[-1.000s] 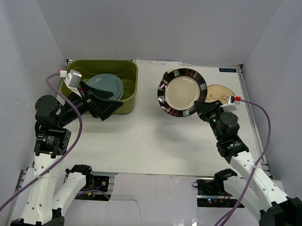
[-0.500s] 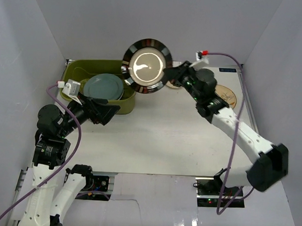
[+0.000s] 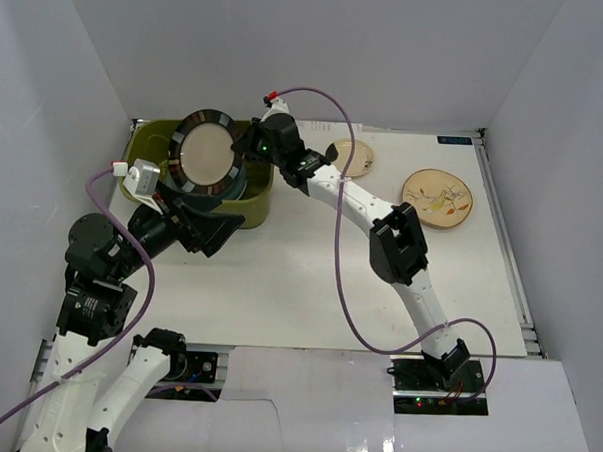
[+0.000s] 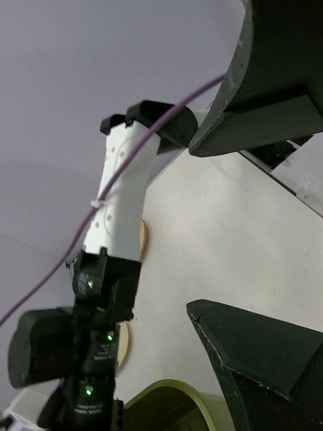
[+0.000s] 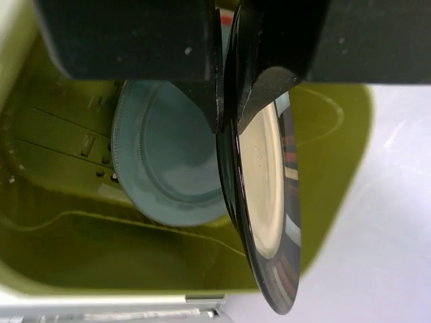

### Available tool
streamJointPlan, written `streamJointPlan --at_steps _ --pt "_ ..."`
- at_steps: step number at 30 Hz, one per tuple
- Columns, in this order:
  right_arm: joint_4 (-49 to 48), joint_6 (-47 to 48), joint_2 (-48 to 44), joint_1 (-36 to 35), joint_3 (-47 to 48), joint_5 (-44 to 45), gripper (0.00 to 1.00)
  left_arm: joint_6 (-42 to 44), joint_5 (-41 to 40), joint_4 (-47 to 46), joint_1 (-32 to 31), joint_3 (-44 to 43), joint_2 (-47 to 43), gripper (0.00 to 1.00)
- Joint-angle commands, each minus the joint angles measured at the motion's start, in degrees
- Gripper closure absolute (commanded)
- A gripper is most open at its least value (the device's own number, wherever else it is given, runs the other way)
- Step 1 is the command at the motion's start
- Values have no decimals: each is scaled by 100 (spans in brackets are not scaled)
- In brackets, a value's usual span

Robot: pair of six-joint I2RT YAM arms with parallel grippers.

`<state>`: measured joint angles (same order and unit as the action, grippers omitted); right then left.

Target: Place the plates into the plastic bin on the countertop

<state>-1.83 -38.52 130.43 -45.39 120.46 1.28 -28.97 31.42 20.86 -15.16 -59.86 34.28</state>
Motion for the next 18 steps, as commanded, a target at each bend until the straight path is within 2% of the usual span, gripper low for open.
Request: streamJointPlan --at_steps 1,9,12,13,15,18 --pt "-530 -260 403 -58 1382 -75 92 -38 -163 -144 -75 -9 43 2" --pt "-706 -472 457 -76 619 -31 91 -117 -285 -240 -101 149 96 2" --pt "-574 -402 510 -146 583 91 64 -153 -452 -241 -93 176 105 2" --pt "-443 -323 518 -163 557 127 44 -161 -513 -232 -93 193 105 2" --pt "-337 -209 501 -233 513 302 27 -188 -777 -153 -93 185 105 2" --pt "-143 46 422 -348 338 600 14 -188 -1084 -30 -93 115 140 2"
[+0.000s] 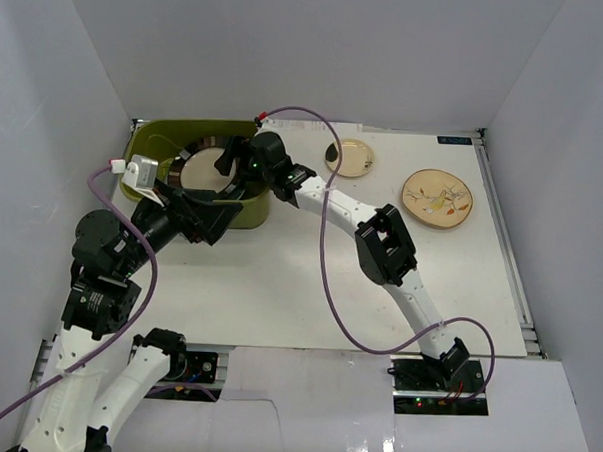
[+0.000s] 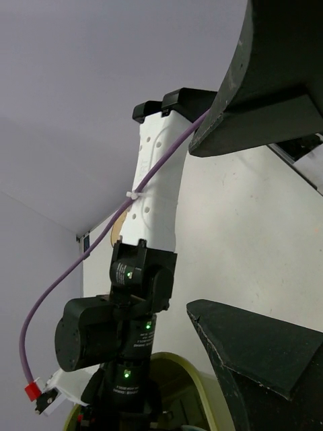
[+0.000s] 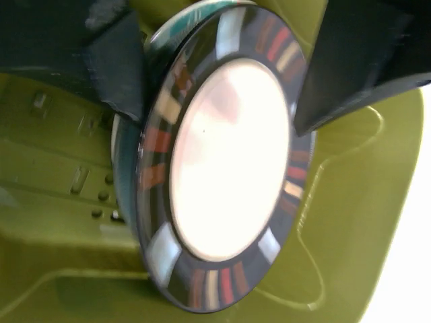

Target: Place the plates into the plastic bin on the countertop

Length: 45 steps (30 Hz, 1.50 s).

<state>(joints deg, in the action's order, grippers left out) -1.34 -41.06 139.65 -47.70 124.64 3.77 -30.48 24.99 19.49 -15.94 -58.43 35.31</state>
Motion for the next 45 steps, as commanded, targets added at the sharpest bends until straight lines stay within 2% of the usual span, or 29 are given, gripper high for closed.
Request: streamJointPlan --at_steps 1,3,6,11,14,17,24,28,30,35,38,40,42,44,45 --pt "-104 378 -535 -151 -132 439 10 -20 -521 143 -14 -45 46 2" --pt "-33 607 -676 -222 -317 720 0 42 -775 283 -14 -142 107 2" --pt "116 941 -834 -310 -379 1036 10 182 -1127 521 -23 -282 195 2" --pt "801 1828 -940 -503 -125 1924 10 455 -2137 881 -14 -502 354 2" --pt "890 2513 -993 -617 -80 2407 10 499 -2691 969 -14 -502 363 2" --pt "829 3050 -1159 -696 -220 2733 10 499 -2912 1013 -23 -529 389 2" --pt "399 3051 -2222 -688 -1186 2612 10 438 -2851 1031 -14 -678 556 2" --pt "5 2674 -3283 -513 -2152 2313 10 324 -2685 970 -14 -608 574 2" --pt "-242 2340 -3689 -390 -2986 2058 9 236 -2509 882 -14 -555 608 2" --pt "-674 1848 -4911 181 -4497 1486 7 -10 -1902 645 -14 -371 723 2" --pt "-911 1444 -5693 699 -5562 1329 0 -274 -1376 390 -23 -256 907 2" --pt "-1043 1189 -6308 1288 -6133 1153 11 -501 -1042 170 -14 -195 1091 2" --pt "-1122 934 -6886 1953 -6913 1196 16 -660 -761 -110 -14 -55 1258 2" --pt "-1105 758 -7231 2439 -7608 1398 26 -898 -575 -452 -31 147 1373 2" --pt "-1105 487 -7538 3007 -7847 1390 28 -968 -522 -559 -49 200 1443 2"
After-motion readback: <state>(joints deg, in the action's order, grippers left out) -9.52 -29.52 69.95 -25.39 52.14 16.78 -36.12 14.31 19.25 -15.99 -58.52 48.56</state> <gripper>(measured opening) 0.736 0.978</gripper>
